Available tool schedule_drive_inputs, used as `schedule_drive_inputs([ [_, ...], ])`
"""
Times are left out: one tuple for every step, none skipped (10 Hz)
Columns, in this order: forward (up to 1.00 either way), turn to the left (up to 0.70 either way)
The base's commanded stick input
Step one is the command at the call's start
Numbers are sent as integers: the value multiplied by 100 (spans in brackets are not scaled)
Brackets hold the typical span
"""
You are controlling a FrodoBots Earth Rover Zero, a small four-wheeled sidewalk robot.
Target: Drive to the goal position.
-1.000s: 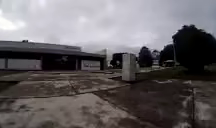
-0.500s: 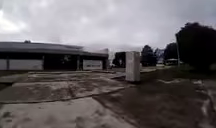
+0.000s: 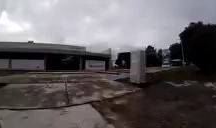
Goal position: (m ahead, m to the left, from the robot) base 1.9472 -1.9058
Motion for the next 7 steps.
schedule_drive_inputs([
  [70, 0],
  [70, 0],
  [70, 0],
  [70, 0],
  [70, 0],
  [70, 0],
  [70, 0],
])
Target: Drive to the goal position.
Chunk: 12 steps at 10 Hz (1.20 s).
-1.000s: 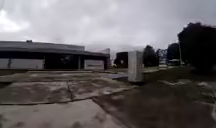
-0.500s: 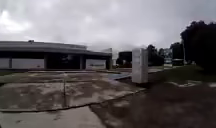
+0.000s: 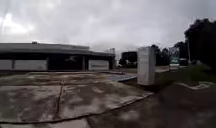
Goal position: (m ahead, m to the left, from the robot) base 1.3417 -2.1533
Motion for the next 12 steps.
schedule_drive_inputs([
  [70, 0],
  [70, 0],
  [70, 0],
  [70, 0],
  [70, 0],
  [70, 0],
  [70, 0],
  [70, 0],
  [70, 0],
  [70, 0],
  [70, 0],
  [70, 0],
])
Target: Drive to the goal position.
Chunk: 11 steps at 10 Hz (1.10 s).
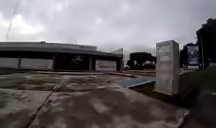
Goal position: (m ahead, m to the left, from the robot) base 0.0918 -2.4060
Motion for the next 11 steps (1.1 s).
schedule_drive_inputs([
  [70, 0],
  [70, 0],
  [70, 0],
  [70, 0],
  [70, 0],
  [70, 0],
  [70, 0],
  [70, 0],
  [70, 0],
  [70, 0],
  [70, 0],
])
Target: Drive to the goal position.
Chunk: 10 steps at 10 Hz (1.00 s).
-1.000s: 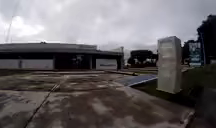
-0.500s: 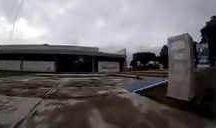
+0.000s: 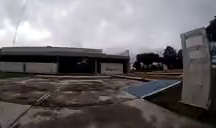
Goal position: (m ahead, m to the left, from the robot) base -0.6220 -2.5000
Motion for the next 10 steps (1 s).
schedule_drive_inputs([
  [70, 0],
  [70, 0],
  [70, 0],
  [70, 0],
  [70, 0],
  [70, 0],
  [70, 0],
  [70, 0],
  [70, 0],
  [70, 0],
])
